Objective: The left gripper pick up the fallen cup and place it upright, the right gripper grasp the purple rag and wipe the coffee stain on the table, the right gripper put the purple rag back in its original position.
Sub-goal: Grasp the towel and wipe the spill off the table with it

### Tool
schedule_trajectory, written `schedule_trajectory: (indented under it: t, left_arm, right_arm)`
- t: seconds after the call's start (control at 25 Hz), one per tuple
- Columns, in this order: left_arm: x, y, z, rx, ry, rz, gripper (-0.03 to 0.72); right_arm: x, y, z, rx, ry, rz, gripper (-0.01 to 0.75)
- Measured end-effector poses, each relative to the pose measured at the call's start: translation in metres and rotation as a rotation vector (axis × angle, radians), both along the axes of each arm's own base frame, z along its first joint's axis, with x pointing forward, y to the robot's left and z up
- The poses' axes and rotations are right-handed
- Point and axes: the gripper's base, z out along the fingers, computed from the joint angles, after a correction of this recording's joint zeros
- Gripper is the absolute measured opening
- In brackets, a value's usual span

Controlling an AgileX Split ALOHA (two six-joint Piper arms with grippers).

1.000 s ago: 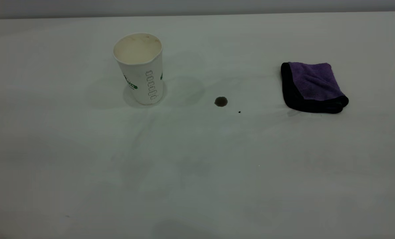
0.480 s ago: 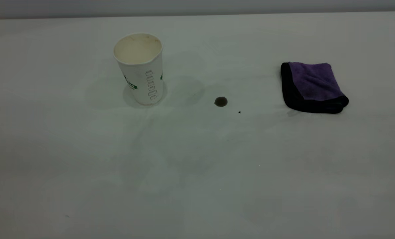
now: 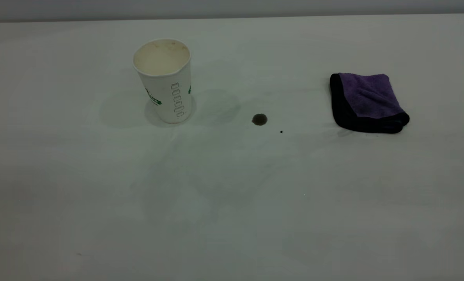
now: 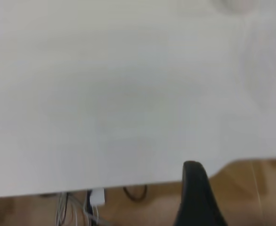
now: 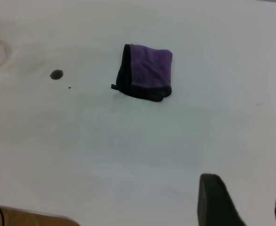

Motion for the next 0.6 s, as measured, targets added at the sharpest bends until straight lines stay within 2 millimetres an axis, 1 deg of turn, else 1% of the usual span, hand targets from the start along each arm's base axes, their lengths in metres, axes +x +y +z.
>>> schedule_trajectory:
  t: [0.16, 0.24, 0.6]
  left_arm:
    - [-0.015, 0.000, -0.001, -0.001, -0.102, 0.033, 0.536]
    - [-0.020, 0.000, -0.002, -0.002, -0.128, 0.033, 0.536]
    - [-0.020, 0.000, -0.002, -0.002, -0.129, 0.033, 0.536]
  right_arm:
    - [0.000, 0.000, 0.000, 0.000, 0.000, 0.000, 0.346]
    - [0.000, 0.000, 0.000, 0.000, 0.000, 0.000, 0.346]
    - [0.000, 0.000, 0.000, 0.001, 0.000, 0.001, 0.346]
